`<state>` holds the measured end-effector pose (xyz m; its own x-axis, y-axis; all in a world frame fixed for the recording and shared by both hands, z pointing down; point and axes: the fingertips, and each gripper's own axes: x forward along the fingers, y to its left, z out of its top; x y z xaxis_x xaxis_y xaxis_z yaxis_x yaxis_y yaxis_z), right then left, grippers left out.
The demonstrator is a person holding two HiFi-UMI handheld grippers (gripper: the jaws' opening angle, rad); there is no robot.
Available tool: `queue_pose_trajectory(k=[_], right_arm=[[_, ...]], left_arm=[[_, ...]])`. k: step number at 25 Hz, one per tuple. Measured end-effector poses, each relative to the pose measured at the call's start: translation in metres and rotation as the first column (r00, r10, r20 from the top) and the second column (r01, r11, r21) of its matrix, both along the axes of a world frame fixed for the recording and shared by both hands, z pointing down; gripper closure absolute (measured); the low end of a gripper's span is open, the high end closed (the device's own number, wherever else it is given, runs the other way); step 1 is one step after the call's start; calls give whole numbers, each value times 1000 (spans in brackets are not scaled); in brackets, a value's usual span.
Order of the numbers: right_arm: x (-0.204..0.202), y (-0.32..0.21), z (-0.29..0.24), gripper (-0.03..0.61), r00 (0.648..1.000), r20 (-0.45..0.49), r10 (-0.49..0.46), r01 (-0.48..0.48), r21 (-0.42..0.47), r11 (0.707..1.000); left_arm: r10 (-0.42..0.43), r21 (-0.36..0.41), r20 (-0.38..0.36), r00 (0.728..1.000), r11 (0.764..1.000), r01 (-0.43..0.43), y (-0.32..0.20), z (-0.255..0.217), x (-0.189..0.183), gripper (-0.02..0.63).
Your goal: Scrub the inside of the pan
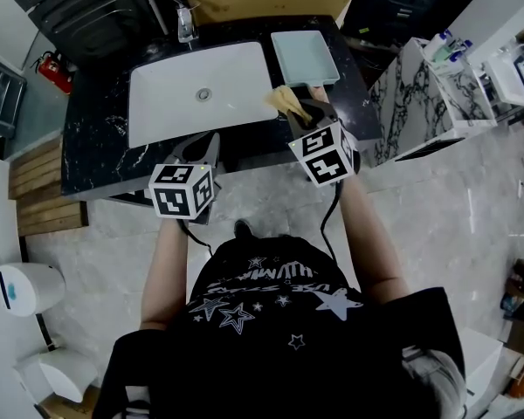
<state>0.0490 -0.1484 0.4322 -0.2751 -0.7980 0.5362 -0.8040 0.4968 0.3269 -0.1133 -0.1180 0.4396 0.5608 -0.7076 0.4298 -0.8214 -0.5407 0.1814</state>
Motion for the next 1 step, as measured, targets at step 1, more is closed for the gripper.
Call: queue_pose_trajectory(k=[1], right_arm=[[-1,0,0,506,1000,1,1,-1,1,1000]], left_arm=[[-1,1,0,1000,1000,1,-1,0,0,605]])
